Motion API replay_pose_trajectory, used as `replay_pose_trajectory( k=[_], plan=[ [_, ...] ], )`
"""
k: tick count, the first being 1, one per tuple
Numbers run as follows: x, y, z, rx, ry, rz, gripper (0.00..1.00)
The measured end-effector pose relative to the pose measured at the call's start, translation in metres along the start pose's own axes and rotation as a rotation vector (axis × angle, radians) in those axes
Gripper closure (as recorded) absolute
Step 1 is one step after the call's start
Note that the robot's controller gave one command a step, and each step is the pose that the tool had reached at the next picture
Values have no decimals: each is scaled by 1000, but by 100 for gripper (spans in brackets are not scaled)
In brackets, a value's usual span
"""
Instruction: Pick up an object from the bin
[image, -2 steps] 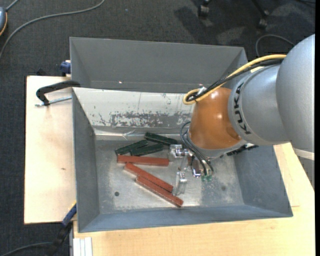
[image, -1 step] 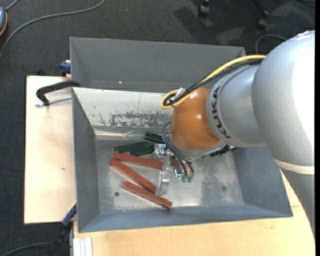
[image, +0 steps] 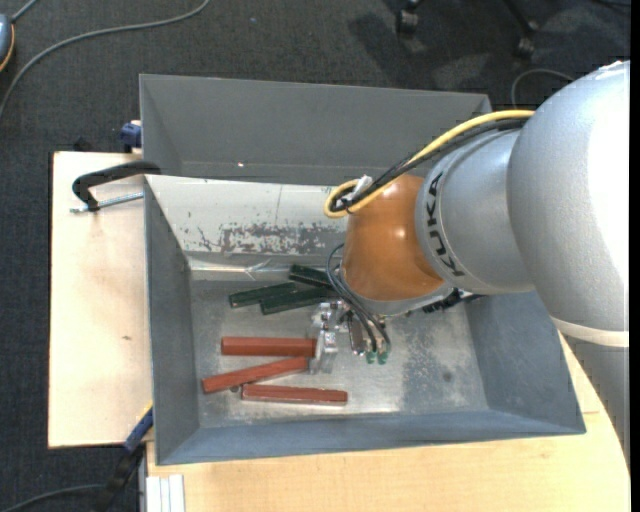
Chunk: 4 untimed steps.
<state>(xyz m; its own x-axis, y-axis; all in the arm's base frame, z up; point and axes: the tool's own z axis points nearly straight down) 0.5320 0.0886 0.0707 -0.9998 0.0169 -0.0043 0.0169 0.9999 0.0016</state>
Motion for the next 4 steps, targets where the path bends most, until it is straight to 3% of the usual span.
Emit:
replay_pose_trajectory(
  k=[1, 2, 3, 4],
  plan=[
    [-6, 1, -156, -2, -10, 32, 100],
    [-4, 1, -151, 0, -1, 32, 0],
    [25, 17, -2, 1, 11, -183, 0],
    [36, 43, 0, 0, 5, -55, 0]
  ],
)
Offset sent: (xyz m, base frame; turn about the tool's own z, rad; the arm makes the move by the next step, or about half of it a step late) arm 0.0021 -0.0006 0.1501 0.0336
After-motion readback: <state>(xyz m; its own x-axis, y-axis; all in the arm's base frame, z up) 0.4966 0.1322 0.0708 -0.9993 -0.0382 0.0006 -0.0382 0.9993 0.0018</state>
